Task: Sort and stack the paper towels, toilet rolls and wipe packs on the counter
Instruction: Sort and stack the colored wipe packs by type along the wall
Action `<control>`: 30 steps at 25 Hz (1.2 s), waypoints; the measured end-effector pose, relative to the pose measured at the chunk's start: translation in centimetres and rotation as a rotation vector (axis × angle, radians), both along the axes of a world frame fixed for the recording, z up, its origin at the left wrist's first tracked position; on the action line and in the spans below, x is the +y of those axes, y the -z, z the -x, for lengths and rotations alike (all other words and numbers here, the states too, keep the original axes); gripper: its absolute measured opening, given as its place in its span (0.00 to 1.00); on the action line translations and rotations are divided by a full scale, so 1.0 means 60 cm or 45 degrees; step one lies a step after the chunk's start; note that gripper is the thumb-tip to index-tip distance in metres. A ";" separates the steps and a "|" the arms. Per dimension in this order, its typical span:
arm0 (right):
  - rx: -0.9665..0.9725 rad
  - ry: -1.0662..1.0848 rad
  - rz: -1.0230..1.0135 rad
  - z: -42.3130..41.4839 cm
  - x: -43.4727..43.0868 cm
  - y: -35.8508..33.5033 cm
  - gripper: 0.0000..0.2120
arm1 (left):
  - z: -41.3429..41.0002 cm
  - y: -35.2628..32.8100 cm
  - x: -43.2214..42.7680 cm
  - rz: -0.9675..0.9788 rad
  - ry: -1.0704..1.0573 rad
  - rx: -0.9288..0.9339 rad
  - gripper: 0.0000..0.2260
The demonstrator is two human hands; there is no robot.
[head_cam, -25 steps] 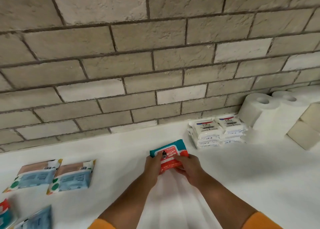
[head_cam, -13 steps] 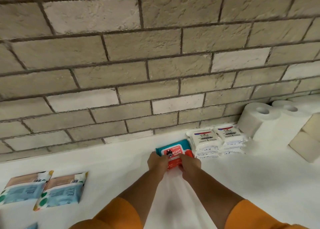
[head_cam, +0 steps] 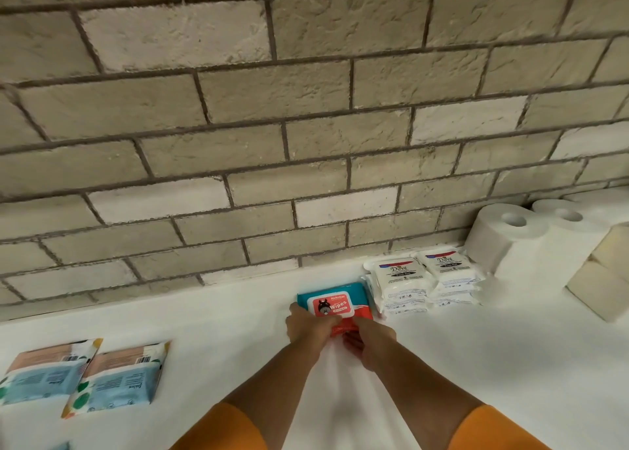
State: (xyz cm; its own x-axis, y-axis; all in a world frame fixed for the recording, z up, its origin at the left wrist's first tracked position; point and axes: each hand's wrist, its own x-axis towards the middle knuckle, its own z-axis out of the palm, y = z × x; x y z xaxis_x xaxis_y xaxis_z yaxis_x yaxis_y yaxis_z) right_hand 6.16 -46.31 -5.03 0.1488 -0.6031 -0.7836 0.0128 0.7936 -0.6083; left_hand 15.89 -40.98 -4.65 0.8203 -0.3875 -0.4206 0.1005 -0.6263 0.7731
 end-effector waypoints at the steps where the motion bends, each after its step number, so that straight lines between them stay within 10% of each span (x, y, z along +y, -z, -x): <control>1: -0.012 -0.011 -0.003 0.000 0.002 0.001 0.14 | 0.000 0.003 0.000 0.007 -0.004 -0.012 0.40; 23: 0.089 -0.173 0.077 0.032 0.068 -0.011 0.21 | 0.014 0.015 0.040 -0.034 0.107 -0.116 0.36; 30: 0.047 -0.575 0.235 0.039 0.204 -0.062 0.11 | 0.022 -0.032 0.222 0.322 0.048 -0.035 0.04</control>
